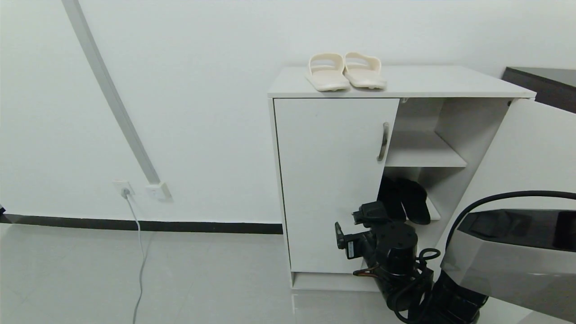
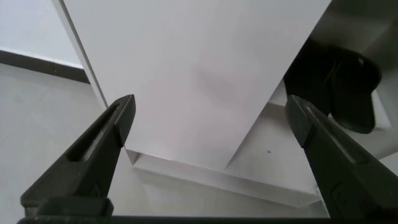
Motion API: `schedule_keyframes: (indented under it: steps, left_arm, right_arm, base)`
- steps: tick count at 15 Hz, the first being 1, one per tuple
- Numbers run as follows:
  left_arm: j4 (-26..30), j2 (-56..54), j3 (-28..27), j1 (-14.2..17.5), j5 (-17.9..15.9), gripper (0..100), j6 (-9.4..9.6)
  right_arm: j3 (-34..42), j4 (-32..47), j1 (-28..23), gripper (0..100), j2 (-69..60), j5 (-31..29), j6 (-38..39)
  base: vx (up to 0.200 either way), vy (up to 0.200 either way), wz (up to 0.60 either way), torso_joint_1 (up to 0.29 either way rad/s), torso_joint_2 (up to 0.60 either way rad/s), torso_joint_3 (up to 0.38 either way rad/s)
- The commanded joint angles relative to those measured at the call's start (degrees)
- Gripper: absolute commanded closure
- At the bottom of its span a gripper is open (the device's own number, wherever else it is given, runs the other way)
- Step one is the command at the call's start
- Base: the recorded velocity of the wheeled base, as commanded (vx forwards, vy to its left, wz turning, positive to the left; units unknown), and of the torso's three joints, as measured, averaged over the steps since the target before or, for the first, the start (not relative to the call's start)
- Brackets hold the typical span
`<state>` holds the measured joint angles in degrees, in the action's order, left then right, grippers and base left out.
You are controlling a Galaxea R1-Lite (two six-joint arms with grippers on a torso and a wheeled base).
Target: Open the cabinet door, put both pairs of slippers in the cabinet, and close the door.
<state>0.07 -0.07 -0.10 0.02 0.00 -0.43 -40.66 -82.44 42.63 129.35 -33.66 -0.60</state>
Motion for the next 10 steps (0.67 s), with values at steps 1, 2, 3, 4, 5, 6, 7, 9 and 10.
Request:
schedule_keyframes:
  steps: [1,2,3,4,5,6,7,9,10]
  left_arm:
    - [0.01,0.07,0.01,0.06,0.0,100,-0.01]
    - [0.01,0.07,0.01,0.06,0.0,100,-0.01]
    - [0.01,0.07,0.01,0.06,0.0,100,-0.01]
    - [0.01,0.07,0.01,0.06,0.0,100,-0.01]
    - [0.01,0.07,0.01,0.06,0.0,100,-0.01]
    - [0.01,0.07,0.01,0.06,0.0,100,-0.01]
    - [0.01,0.07,0.01,0.06,0.0,100,0.08]
    - [0.01,0.07,0.01,0.06,0.0,100,-0.01]
    - [0.01,0.07,0.01,0.06,0.0,100,-0.01]
  right_arm:
    - [0.14,0.0,0.08,0,0.02,0.0,-0.02]
    - [0.14,0.0,0.0,0,0.02,0.0,-0.02]
    - [0.23,0.0,0.0,0,0.02,0.0,-0.02]
    - [0.58,-0.08,0.08,0,0.02,0.0,-0.02]
    - [0.58,0.0,0.0,0,0.02,0.0,-0.02]
    - [0.58,0.0,0.08,0,0.02,0.0,-0.02]
    - [0.58,-0.08,0.08,0,0.02,0.0,-0.02]
    - [1.63,-0.79,0.17,0,0.02,0.0,-0.02]
    - [2.16,-1.67,0.17,0,0.02,0.0,-0.11]
  base:
    - [0.0,0.0,0.0,0.11,-0.45,-0.339]
    - [0.0,0.0,0.0,0.119,-0.47,-0.349]
    - [0.0,0.0,0.0,0.134,-0.47,-0.33]
    - [0.0,0.0,0.0,0.139,-0.48,-0.339]
    - [0.0,0.0,0.0,0.144,-0.47,-0.315]
    - [0.0,0.0,0.0,0.154,-0.49,-0.33]
    - [0.0,0.0,0.0,0.163,-0.47,-0.32]
    - [0.0,0.0,0.0,0.168,-0.49,-0.32]
    - [0.0,0.0,0.0,0.188,-0.5,-0.315]
